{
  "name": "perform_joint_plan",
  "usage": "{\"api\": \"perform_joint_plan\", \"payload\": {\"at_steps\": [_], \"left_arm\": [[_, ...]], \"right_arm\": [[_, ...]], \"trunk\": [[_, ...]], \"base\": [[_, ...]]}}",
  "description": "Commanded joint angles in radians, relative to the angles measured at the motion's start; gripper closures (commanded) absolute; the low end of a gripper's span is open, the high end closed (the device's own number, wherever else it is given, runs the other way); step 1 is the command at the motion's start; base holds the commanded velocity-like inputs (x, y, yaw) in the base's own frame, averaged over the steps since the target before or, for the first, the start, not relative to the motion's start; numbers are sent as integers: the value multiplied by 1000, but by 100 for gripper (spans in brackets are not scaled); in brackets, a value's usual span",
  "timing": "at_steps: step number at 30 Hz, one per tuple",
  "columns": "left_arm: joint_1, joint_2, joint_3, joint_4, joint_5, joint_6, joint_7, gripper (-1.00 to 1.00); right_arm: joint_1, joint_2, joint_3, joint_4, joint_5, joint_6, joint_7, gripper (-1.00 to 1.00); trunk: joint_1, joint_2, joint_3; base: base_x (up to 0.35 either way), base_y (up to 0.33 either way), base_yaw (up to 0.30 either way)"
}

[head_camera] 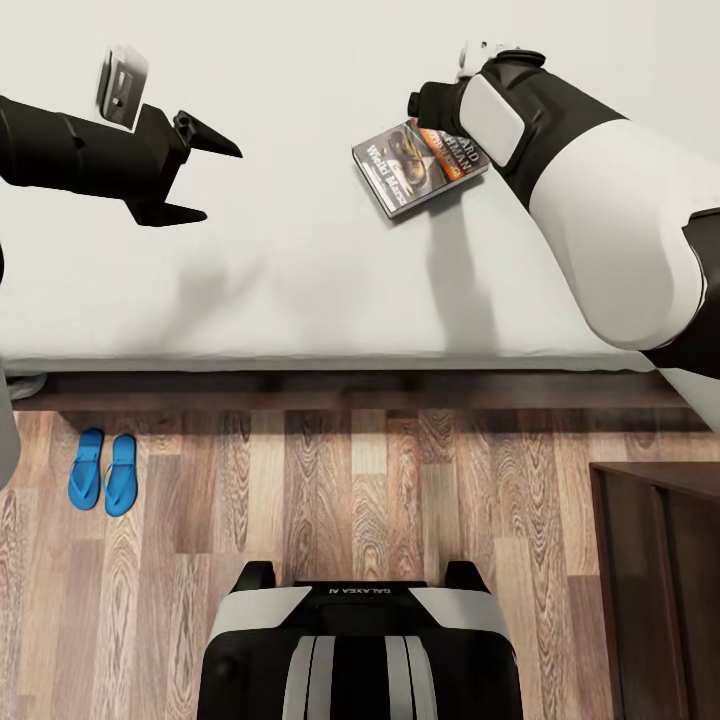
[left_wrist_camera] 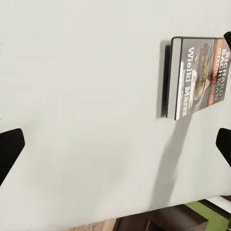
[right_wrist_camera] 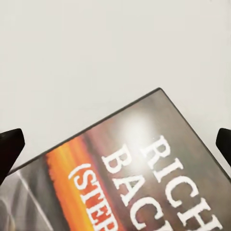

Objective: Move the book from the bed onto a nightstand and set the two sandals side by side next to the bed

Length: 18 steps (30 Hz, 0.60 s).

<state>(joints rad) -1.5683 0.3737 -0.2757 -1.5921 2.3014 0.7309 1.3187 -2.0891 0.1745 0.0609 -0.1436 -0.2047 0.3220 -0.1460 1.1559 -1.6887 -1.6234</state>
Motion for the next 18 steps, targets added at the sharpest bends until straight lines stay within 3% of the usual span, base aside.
{"api": "perform_joint_plan", "payload": {"at_steps": [1, 7, 18], "left_arm": [[-1, 1, 0, 0, 4, 8, 7, -100], [-1, 1, 0, 0, 4, 8, 6, -100], [-1, -1, 1, 0, 3, 8, 5, -100]], "right_arm": [[0, 0, 7, -2, -10, 5, -5, -100], [0, 0, 7, -2, -10, 6, -4, -100], [0, 0, 7, -2, -10, 6, -3, -100]], "trunk": [[0, 0, 0], [0, 0, 0], [0, 0, 0]], "base": [[0, 0, 0], [-150, 0, 0], [-27, 0, 0]]}}
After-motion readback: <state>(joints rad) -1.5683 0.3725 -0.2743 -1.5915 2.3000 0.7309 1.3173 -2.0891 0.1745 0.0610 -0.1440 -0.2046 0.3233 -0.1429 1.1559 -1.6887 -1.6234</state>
